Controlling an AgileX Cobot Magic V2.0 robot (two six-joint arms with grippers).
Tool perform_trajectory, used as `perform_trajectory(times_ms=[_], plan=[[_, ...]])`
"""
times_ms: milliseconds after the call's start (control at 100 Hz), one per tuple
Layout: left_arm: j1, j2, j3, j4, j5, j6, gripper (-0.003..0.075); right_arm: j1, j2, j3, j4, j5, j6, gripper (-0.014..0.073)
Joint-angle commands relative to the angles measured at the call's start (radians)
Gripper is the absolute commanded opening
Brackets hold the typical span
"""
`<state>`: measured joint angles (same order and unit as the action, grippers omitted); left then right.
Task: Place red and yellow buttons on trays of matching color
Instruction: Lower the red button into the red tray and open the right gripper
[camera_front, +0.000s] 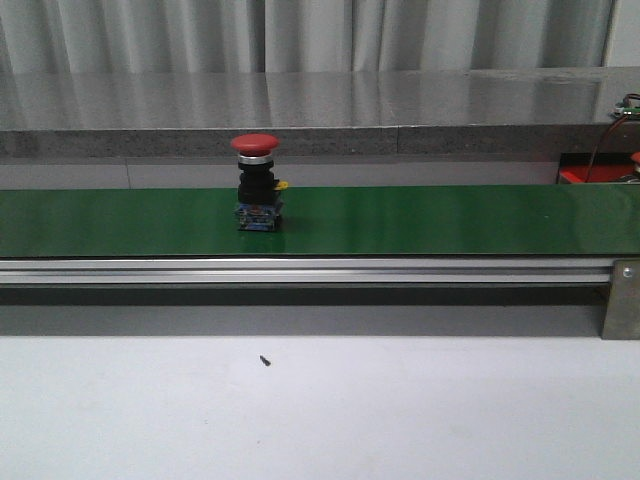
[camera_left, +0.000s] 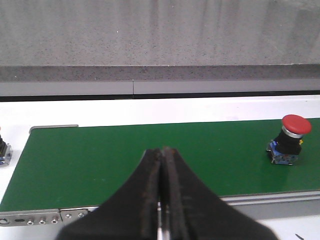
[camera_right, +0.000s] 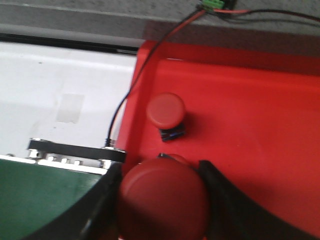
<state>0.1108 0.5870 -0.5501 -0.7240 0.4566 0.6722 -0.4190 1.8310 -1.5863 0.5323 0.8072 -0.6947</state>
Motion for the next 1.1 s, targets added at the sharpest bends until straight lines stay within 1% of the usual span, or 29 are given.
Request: perform_trajectory(times_ms=[0, 140, 280, 500, 890, 940, 990, 1060, 1090], plan=[[-0.008, 0.001, -0.030, -0.033, -0.057, 0.001, -0.0020, -0.030, -0.004, -0.044, 0.017, -0.057, 0.000, 0.0099], [-0.008, 0.001, -0.030, -0.033, -0.057, 0.001, -0.0020, -0.068, 0.070, -0.049, 0.000, -0.108, 0.000, 0.0099], [-0.008, 0.001, -0.030, -0.033, -0.057, 0.001, -0.0020, -0.089, 0.124, -0.049, 0.000, -0.126, 0.000, 0.0099], [-0.008, 0.001, -0.030, -0.033, -0.057, 0.001, -0.0020, -0.086, 0.181, -0.049, 0.003, -0.138, -0.001, 0.0099], [-0.008, 0.001, -0.030, -0.033, -0.057, 0.001, -0.0020, -0.066, 0.193, -0.049, 0.011, -0.132, -0.001, 0.0106], [-0.008, 0.001, -0.030, -0.033, -0.057, 0.001, -0.0020, -0.065, 0.195, -0.049, 0.011, -0.126, -0.001, 0.0134], [-0.008, 0.001, -0.030, -0.033, -0.057, 0.001, -0.0020, -0.065, 0.198, -0.049, 0.013, -0.118, -0.001, 0.0187], [-0.008, 0.001, -0.030, -0.033, -0.057, 0.001, -0.0020, -0.065, 0.202, -0.049, 0.013, -0.109, -0.001, 0.0300], [-0.008, 0.001, -0.030, -0.033, -0.057, 0.001, -0.0020, -0.065, 0.202, -0.049, 0.013, -0.109, -0.001, 0.0363]])
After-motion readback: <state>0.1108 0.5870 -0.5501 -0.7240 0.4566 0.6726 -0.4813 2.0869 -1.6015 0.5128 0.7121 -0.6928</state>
